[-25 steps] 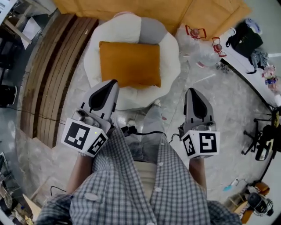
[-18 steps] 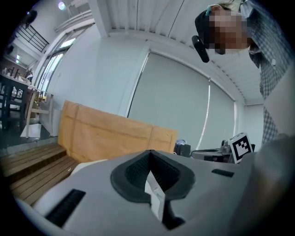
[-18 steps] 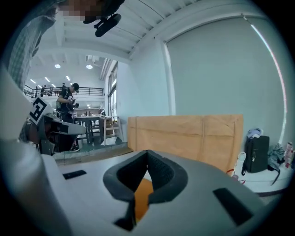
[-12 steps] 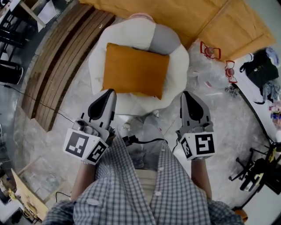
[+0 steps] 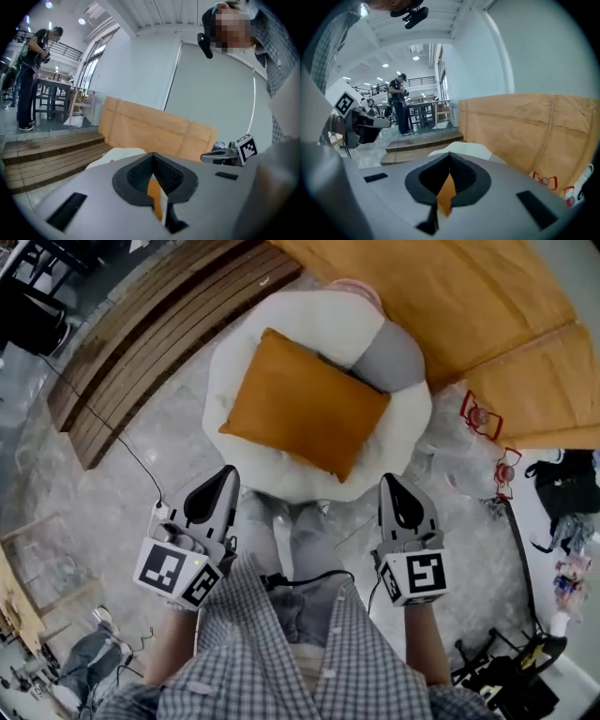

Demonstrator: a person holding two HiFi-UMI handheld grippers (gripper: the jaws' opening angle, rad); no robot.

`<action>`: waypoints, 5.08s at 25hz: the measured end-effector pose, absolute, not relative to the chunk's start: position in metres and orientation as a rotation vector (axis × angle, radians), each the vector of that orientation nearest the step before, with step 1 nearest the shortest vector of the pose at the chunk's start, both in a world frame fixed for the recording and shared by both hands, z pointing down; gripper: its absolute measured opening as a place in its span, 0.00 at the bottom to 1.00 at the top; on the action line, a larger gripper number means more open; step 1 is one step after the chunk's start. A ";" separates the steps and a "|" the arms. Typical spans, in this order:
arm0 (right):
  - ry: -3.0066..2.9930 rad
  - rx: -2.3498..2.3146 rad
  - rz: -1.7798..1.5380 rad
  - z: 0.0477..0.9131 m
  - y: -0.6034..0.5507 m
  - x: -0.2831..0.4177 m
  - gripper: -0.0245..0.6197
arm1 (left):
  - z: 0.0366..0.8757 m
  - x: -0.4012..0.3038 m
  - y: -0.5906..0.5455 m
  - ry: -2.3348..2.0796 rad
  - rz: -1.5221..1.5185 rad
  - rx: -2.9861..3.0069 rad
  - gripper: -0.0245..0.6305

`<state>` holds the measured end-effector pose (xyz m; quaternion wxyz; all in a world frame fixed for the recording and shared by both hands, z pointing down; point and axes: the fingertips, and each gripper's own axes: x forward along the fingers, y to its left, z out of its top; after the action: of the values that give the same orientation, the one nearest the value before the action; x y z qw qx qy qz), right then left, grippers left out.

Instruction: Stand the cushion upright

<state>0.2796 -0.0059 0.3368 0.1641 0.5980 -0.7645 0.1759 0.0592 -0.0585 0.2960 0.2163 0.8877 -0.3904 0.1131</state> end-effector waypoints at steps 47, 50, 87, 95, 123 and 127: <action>-1.973 1.163 0.612 0.673 -0.403 0.119 0.34 | 0.704 -0.091 -0.170 -1.112 0.114 1.520 0.17; -1.928 1.162 0.615 0.688 -0.419 0.116 0.39 | 0.722 -0.093 -0.170 -1.095 0.124 1.494 0.19; -1.973 1.225 0.574 0.641 -0.378 0.170 0.23 | 0.725 -0.031 -0.154 -0.817 0.061 1.416 0.10; -2.006 1.344 0.575 0.580 -0.326 0.219 0.21 | 0.675 0.009 -0.120 -0.685 0.242 1.596 0.09; -1.901 1.728 0.585 0.431 -0.146 0.352 0.13 | 0.526 0.068 -0.134 -0.837 0.762 2.227 0.08; -1.894 1.757 0.668 0.421 -0.129 0.360 0.13 | 0.496 0.070 -0.145 -0.924 0.807 2.250 0.08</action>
<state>0.3598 -0.1286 0.4205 0.2345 0.6401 -0.6899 0.2434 0.0698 -0.1445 0.4963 0.2856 0.8414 -0.3455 0.3017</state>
